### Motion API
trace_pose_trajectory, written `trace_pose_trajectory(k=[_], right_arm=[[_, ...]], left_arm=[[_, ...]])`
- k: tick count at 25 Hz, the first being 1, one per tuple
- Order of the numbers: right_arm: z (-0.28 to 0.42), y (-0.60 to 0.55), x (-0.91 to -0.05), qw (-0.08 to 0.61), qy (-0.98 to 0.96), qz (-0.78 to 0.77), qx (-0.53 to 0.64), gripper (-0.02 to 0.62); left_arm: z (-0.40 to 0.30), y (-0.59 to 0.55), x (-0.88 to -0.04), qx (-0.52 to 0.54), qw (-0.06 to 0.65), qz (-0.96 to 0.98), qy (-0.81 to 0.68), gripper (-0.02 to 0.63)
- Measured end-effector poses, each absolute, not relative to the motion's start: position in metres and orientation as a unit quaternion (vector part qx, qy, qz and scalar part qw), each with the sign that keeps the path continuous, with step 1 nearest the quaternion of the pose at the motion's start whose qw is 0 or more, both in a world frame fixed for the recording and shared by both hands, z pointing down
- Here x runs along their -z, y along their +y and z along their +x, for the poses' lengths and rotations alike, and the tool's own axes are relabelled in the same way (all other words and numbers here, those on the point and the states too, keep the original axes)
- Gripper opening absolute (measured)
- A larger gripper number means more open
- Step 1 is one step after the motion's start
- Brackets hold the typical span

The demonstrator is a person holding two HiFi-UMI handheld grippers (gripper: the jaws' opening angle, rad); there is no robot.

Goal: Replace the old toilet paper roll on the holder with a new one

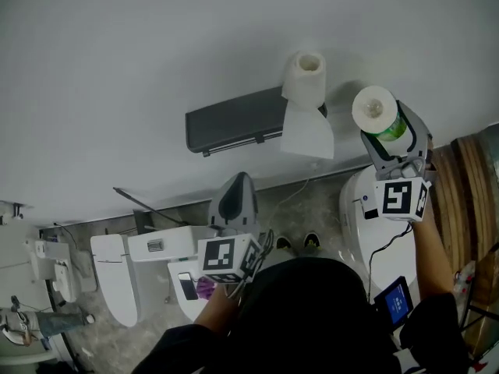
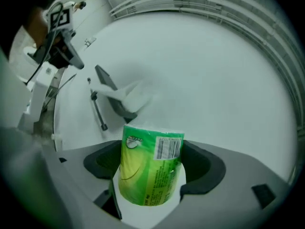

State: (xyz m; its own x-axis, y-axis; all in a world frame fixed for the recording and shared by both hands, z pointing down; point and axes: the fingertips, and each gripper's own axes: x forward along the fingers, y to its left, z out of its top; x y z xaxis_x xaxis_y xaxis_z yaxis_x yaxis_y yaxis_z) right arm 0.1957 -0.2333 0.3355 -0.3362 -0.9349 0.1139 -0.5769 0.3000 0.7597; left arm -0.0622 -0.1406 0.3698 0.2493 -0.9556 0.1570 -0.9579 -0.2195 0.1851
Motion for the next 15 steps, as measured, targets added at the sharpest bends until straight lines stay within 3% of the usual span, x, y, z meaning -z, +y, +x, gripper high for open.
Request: trace_pose_trajectory(k=[6, 15], right_arm=[[0.174, -0.24, -0.41, 0.368, -0.731, 0.448, 0.36, 0.385], [0.123, -0.247, -0.439, 0.415, -0.7, 0.385, 0.436, 0.385]], left_arm=[[-0.058, -0.133, -0.385, -0.011, 0.124, 0.768, -0.628, 0.023], [-0.068, -0.125, -0.383, -0.007, 0.118, 0.751, -0.649, 0.023]])
